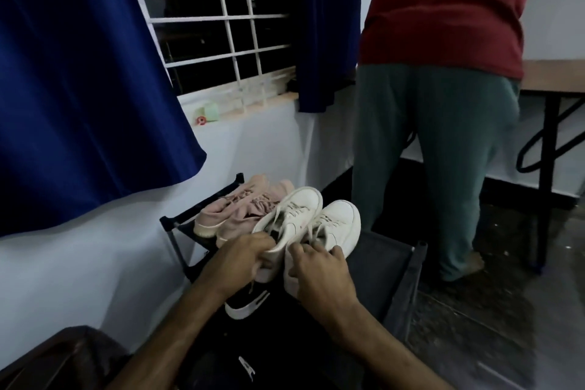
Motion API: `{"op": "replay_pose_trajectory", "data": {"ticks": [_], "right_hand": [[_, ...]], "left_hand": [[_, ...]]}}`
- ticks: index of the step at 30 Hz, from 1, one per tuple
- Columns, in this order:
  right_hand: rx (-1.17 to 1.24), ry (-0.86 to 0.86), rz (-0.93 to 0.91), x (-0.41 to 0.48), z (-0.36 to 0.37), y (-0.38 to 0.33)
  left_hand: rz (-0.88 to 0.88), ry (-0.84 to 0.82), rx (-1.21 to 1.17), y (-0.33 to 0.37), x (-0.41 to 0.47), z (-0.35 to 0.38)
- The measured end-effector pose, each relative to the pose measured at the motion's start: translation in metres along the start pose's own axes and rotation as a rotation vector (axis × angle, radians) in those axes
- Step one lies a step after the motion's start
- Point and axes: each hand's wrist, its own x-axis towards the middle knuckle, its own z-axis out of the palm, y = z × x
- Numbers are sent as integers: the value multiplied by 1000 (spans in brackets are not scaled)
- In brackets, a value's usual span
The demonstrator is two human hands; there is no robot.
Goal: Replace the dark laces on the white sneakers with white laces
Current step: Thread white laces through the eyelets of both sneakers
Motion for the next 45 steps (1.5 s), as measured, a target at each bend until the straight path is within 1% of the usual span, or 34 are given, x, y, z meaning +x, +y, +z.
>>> {"op": "replay_pose_trajectory", "data": {"ticks": [3, 4, 7, 11, 14, 16, 19, 21, 25, 27, 30, 32, 34, 37, 39, 40, 41, 43, 45], "right_hand": [[-42, 37, -16, 4, 4, 4], [-38, 45, -11, 4, 5, 3], [-41, 72, 1, 5, 11, 0], [-31, 74, 30, 5, 14, -3], [1, 102, 23, 3, 14, -3], [13, 124, 15, 2, 17, -2], [15, 156, 7, 1, 22, -1], [3, 188, 19, 0, 26, -1], [-36, 133, 59, 3, 35, 1], [-37, 47, 91, 1, 35, 0], [-7, -91, 206, 4, 26, -9], [10, -214, 285, 13, 13, -19], [43, -306, 347, 20, -4, -27], [81, -526, 400, 29, -25, -32], [61, -654, 419, 34, -37, -34], [40, -685, 443, 35, -40, -35], [60, -723, 460, 41, -49, -36], [104, -790, 490, 51, -66, -43], [147, -866, 484, 57, -78, -44]], "left_hand": [[-71, -154, -58, -6, 22, -4], [-92, -172, -71, -7, 25, -3], [-134, -154, -67, -2, 24, 4], [-112, -101, -3, 11, 20, 6], [-143, -139, 41, 15, 20, 2], [-160, -182, 30, 17, 18, -2], [-120, -202, -4, 18, 15, -6], [-75, -182, 7, 15, 14, -4], [-52, -187, -1, 5, 15, -2], [-65, -229, -30, 0, 17, -2], [-91, -317, -75, -3, 20, 0], [-138, -409, -96, 0, 23, -5], [-194, -502, -46, 10, 24, -19], [-267, -603, 115, 36, 22, -43], [-301, -656, 182, 53, 17, -59], [-310, -684, 181, 58, 15, -63], [-310, -746, 175, 65, 17, -77], [-294, -816, 166, 71, 25, -104], [-309, -792, 118, 78, 38, -132]]}}
